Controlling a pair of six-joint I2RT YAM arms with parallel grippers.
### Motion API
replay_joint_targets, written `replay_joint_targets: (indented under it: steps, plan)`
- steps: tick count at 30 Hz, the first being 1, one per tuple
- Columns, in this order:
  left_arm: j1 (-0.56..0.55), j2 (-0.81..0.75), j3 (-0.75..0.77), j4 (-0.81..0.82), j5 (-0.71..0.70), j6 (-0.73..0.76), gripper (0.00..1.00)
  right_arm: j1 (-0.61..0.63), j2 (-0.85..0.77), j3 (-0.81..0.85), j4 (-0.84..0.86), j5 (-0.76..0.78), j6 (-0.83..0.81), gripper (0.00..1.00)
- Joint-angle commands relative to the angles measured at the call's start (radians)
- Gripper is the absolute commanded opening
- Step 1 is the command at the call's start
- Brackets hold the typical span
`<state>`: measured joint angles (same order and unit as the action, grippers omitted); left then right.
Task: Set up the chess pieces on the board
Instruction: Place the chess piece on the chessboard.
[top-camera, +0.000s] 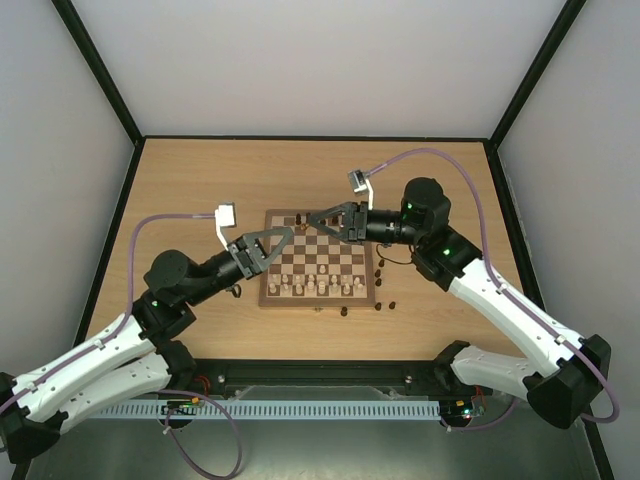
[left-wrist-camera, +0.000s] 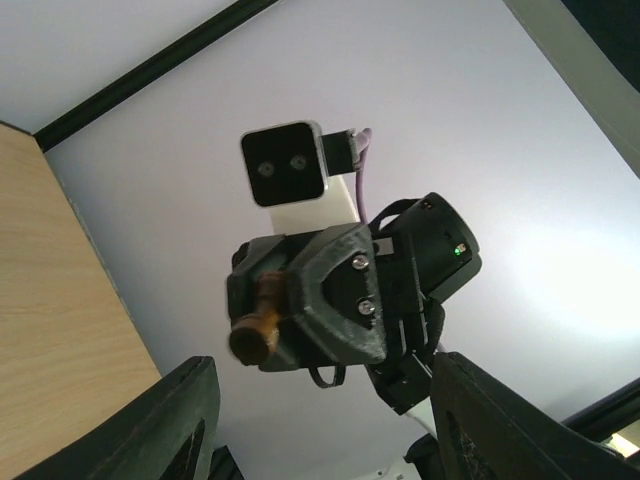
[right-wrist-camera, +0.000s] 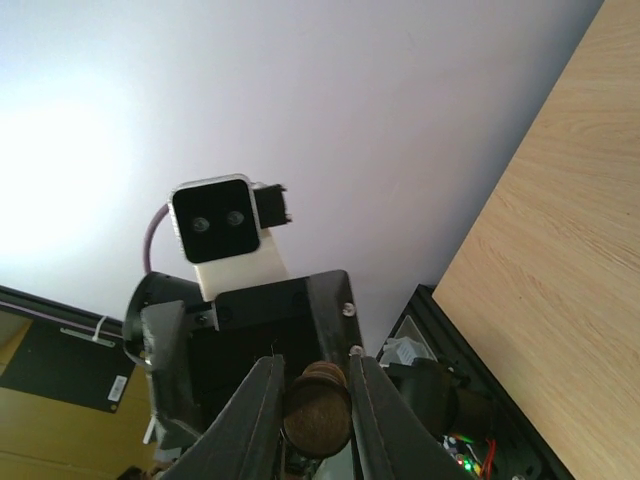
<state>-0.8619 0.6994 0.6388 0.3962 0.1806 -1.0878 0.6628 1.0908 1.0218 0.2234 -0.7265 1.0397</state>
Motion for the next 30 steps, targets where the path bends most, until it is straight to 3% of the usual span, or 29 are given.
replay_joint_targets:
  steps: [1,13,30]
  plan:
    - [0.019,-0.002,-0.028,0.077,0.046,-0.034,0.6,-0.005,0.008,-0.015,0.149,-0.06,0.071,0.08]
    - [0.047,0.029,-0.055,0.13,0.073,-0.053,0.58,-0.004,0.051,-0.054,0.264,-0.107,0.163,0.07]
    - [0.076,0.076,-0.063,0.161,0.096,-0.063,0.44,-0.005,0.058,-0.065,0.268,-0.123,0.162,0.07]
